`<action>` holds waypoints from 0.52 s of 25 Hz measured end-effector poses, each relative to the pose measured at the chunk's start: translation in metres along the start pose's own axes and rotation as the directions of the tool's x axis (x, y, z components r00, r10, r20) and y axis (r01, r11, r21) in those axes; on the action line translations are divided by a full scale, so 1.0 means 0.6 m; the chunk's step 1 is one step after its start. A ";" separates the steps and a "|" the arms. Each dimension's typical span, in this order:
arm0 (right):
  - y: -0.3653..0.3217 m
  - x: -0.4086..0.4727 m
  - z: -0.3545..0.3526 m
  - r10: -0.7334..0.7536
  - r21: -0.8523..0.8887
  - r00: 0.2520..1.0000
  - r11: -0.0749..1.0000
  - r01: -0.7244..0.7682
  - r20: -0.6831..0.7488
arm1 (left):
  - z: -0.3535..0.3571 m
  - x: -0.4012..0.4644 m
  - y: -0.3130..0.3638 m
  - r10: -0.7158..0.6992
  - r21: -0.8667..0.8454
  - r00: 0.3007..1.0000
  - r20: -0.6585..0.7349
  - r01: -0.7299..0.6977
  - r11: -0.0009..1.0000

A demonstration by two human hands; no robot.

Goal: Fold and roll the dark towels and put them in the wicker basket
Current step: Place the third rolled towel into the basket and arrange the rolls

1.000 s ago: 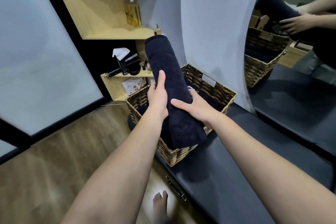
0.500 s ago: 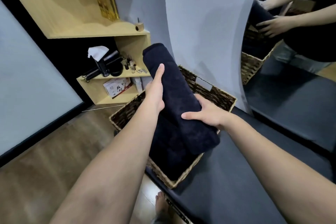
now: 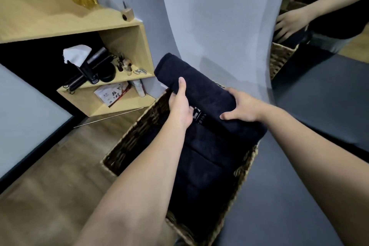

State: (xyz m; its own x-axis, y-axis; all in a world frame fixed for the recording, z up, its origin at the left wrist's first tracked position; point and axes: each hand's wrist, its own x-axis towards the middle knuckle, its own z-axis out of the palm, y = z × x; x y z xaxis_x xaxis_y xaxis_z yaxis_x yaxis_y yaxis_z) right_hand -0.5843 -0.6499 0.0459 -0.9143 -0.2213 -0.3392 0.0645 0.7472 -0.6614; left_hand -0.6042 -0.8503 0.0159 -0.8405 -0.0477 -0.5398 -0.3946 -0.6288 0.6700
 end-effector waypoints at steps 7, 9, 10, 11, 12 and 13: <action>0.053 0.049 0.011 0.087 -0.093 0.996 0.992 -0.084 0.025 | 0.002 0.044 -0.048 -0.079 0.044 0.993 -0.091 0.084 0.996; 0.057 0.053 0.011 0.105 -0.125 0.993 0.987 -0.099 0.047 | 0.003 0.051 -0.061 -0.071 0.096 0.992 -0.108 0.082 0.992; 0.060 0.055 0.015 0.108 -0.142 0.993 0.985 -0.100 0.054 | 0.003 0.053 -0.066 -0.066 0.127 0.991 -0.120 0.081 0.989; 0.062 0.055 0.020 0.109 -0.153 0.992 0.983 -0.099 0.061 | 0.002 0.057 -0.072 -0.063 0.147 0.989 -0.132 0.083 0.986; 0.064 0.056 0.025 0.112 -0.157 0.992 0.982 -0.101 0.063 | 0.000 0.066 -0.080 -0.057 0.158 0.988 -0.147 0.081 0.984; 0.064 0.058 0.027 0.118 -0.160 0.991 0.981 -0.106 0.063 | -0.003 0.074 -0.087 -0.050 0.163 0.986 -0.159 0.076 0.984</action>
State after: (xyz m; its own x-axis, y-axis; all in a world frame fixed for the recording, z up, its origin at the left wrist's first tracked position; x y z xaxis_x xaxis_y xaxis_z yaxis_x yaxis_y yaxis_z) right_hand -0.6074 -0.6389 -0.0023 -0.8731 -0.1711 -0.4564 0.0964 0.8572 -0.5058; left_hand -0.6202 -0.8209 -0.0435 -0.7502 -0.1389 -0.6465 -0.5125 -0.4956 0.7012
